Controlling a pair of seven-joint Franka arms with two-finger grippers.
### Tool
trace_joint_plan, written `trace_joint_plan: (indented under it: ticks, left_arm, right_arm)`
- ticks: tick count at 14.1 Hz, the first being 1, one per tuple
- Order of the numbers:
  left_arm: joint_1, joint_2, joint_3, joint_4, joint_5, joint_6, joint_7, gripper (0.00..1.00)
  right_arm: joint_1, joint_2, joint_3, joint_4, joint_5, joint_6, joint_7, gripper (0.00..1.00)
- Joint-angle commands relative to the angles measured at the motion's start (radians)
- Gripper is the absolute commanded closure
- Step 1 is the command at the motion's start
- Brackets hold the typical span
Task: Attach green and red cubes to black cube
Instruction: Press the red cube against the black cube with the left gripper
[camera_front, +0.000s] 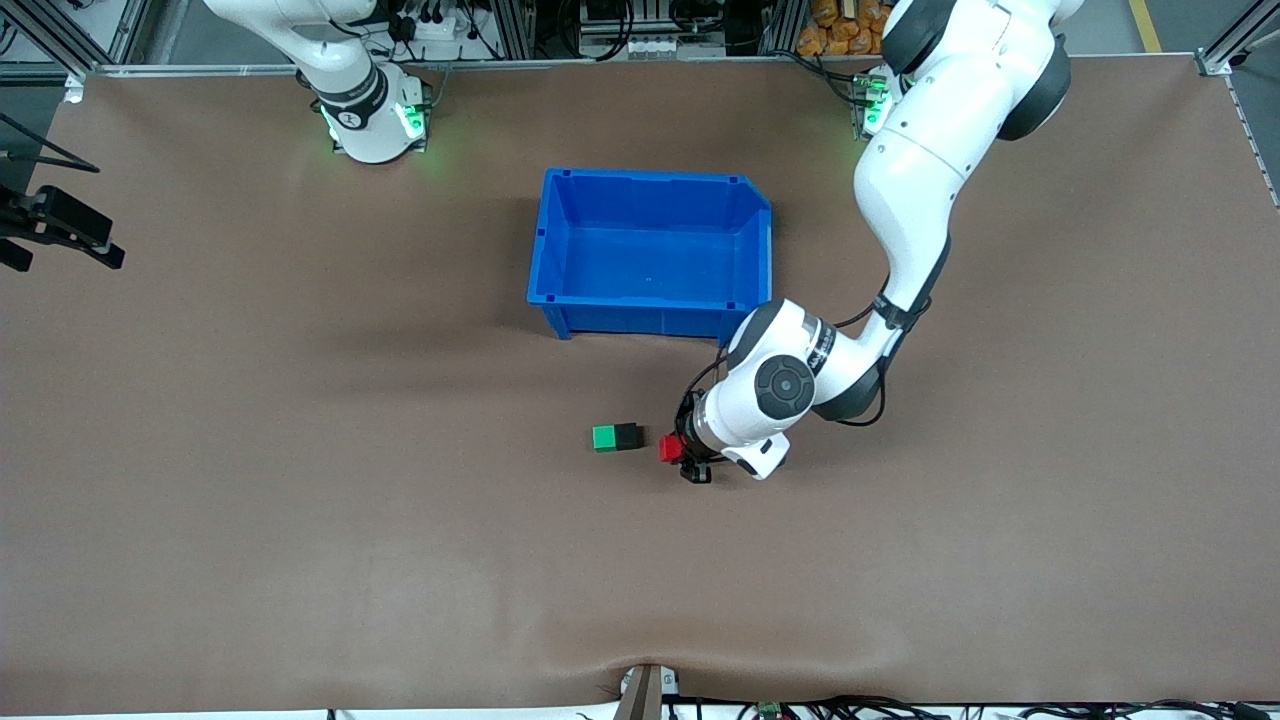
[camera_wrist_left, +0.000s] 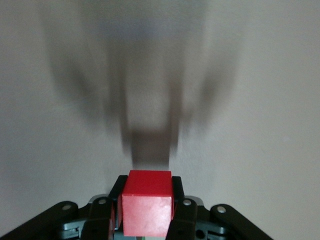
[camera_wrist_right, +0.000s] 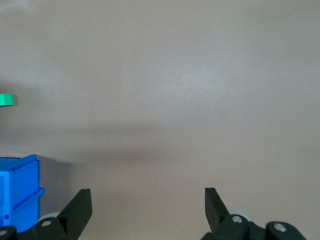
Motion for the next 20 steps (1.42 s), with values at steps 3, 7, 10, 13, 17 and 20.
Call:
trace_joint_plan:
  ticks: [3,7,10,13,17,20]
  left_arm:
    - [-0.041,0.036,0.017,0.031,-0.023,0.007,-0.057,1.00]
    - [-0.086,0.047,0.019,0.036,-0.023,0.032,-0.095,1.00]
    - [-0.103,0.055,0.019,0.034,-0.022,0.073,-0.106,1.00]
    - [-0.104,0.056,0.023,0.031,-0.011,0.073,-0.098,1.00]
    - [-0.104,0.035,0.022,0.031,0.003,0.064,-0.049,0.00]
    - [-0.096,-0.048,0.022,0.031,0.053,-0.008,-0.034,0.00]
  right_arm:
    - [0.004,0.010,0.000,0.023,-0.016,-0.017,-0.001,0.00]
    - [0.001,0.010,0.000,0.022,-0.017,-0.017,-0.001,0.00]
    - [0.001,0.010,0.000,0.022,-0.016,-0.017,-0.001,0.00]
    - [0.001,0.010,0.000,0.022,-0.016,-0.017,-0.001,0.00]
    - [-0.001,0.010,0.000,0.022,-0.017,-0.017,-0.001,0.00]
    - [-0.001,0.010,0.000,0.022,-0.017,-0.017,-0.001,0.00]
